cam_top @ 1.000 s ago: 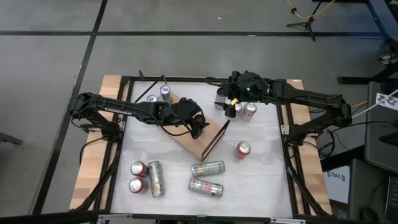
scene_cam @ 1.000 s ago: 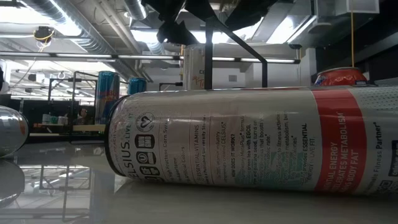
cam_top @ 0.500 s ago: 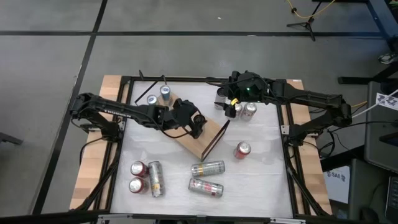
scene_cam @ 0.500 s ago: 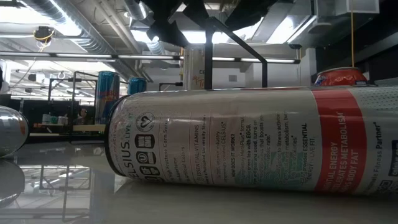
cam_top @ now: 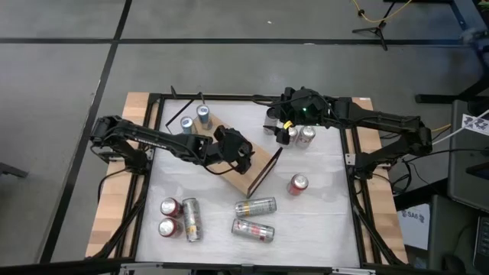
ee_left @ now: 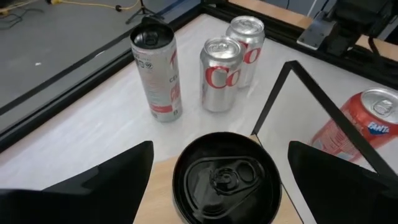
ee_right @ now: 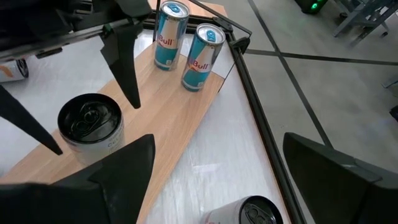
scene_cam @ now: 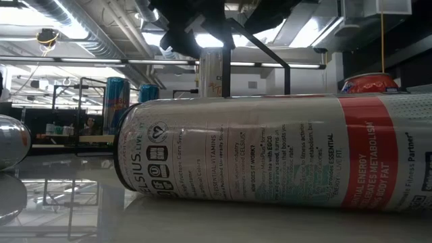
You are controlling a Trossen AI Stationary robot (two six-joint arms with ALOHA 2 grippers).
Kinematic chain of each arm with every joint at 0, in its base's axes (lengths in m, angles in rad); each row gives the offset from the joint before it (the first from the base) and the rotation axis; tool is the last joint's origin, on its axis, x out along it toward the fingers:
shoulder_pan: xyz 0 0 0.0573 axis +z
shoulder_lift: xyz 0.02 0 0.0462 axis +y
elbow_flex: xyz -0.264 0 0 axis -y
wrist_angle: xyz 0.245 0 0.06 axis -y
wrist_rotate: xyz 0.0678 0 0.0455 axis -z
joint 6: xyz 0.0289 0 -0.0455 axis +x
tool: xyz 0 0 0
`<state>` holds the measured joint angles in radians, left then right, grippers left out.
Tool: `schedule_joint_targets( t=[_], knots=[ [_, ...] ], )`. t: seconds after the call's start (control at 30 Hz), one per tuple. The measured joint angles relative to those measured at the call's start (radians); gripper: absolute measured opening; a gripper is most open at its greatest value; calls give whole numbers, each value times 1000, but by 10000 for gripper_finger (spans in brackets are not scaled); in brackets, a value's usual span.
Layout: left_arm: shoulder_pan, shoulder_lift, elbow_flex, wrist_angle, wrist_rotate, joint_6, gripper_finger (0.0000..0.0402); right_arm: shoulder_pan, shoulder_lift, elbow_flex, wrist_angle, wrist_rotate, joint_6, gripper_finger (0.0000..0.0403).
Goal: Place canned beverage on shelf
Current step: Put the middle white-yellow soda can on the shelf
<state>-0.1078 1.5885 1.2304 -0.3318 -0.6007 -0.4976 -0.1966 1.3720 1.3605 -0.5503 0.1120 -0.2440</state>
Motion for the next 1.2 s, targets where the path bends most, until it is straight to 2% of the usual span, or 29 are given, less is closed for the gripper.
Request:
schedule_joint_targets(
  t=[0.33,0.63,0.77,1.03,1.2],
  knots=[
    [0,14,0,-62,-9,-51,364,0,0,0,1,0,0,349],
    [0,46,0,-53,-12,-47,361,0,1,0,1,0,0,349],
    [0,45,0,-47,-12,-45,334,0,1,0,1,0,0,349],
    [0,44,0,-47,15,-32,251,0,1,0,1,0,0,349],
    [8,27,0,-55,40,35,237,0,1,0,2,0,0,349]
  ],
)
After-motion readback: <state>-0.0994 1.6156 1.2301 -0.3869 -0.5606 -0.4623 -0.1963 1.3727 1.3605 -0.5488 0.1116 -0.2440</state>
